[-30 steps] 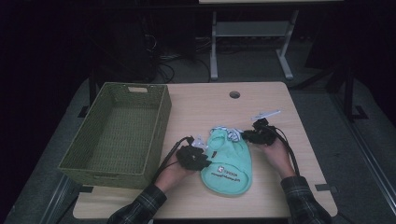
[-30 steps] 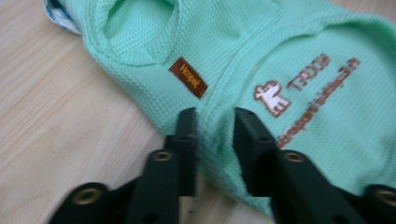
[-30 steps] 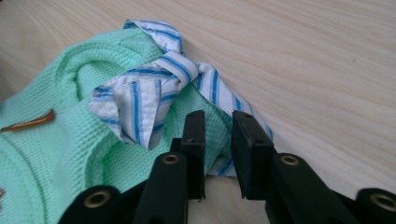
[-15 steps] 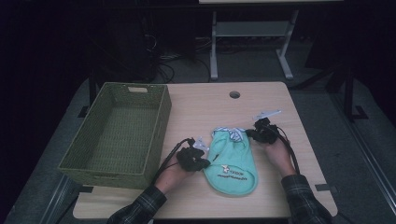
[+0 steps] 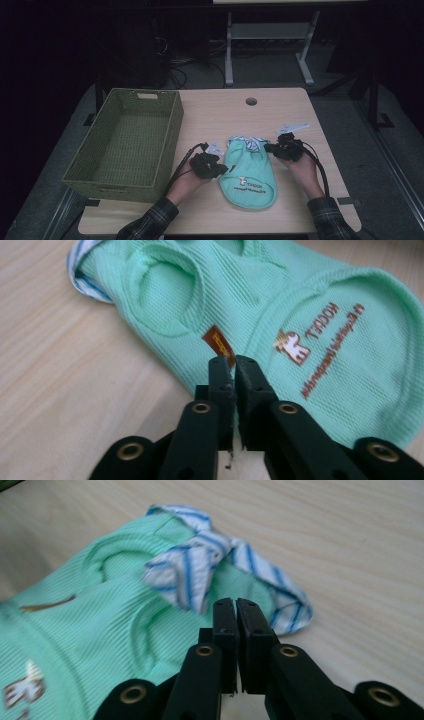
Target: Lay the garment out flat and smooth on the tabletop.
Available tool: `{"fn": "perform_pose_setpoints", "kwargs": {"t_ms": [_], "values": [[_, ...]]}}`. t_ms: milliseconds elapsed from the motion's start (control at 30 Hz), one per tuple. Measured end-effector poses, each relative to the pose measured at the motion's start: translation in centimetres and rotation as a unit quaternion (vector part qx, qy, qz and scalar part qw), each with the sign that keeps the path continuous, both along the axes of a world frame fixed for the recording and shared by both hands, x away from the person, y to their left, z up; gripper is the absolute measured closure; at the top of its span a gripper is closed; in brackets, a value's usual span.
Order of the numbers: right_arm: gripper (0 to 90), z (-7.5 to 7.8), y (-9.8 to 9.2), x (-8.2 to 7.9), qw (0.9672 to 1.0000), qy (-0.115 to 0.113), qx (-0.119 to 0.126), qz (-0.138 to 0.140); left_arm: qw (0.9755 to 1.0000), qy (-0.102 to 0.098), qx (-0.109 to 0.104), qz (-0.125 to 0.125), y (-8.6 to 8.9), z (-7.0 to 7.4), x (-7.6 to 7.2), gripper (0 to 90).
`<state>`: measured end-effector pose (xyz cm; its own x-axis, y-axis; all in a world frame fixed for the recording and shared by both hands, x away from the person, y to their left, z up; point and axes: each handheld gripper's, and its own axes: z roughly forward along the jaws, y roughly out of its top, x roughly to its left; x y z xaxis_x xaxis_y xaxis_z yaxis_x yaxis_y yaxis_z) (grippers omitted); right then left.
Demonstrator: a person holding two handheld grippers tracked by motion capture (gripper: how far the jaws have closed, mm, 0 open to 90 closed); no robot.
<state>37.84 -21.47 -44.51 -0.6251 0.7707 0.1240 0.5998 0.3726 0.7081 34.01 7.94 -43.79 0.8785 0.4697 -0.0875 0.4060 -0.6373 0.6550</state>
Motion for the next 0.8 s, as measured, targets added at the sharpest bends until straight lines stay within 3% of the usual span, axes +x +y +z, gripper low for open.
{"fn": "perform_pose_setpoints", "kwargs": {"t_ms": [233,400,567,600,800], "values": [[89.9,-0.1,-0.3,-2.4,0.9998,-0.006,0.004,0.019,1.0000,-0.003,-0.003,0.006,-0.7,-0.3,1.2,89.5],[90.0,-0.3,-0.4,-4.0,0.9996,0.000,0.001,0.027,0.9999,0.000,0.012,0.007,-1.4,-1.3,1.9,89.5],[89.9,-0.7,-0.6,-5.2,0.9994,0.004,0.001,0.034,0.9998,0.002,0.018,0.004,-1.7,-1.6,1.9,89.5],[90.0,-0.9,-0.5,-5.7,0.9992,0.013,-0.004,0.036,0.9998,0.000,0.021,0.004,-1.8,-1.7,1.8,89.5],[89.9,-1.7,-0.4,-6.6,0.9983,0.023,-0.017,0.050,0.9996,0.002,0.029,-0.001,-2.0,-2.0,1.7,89.5]]}}
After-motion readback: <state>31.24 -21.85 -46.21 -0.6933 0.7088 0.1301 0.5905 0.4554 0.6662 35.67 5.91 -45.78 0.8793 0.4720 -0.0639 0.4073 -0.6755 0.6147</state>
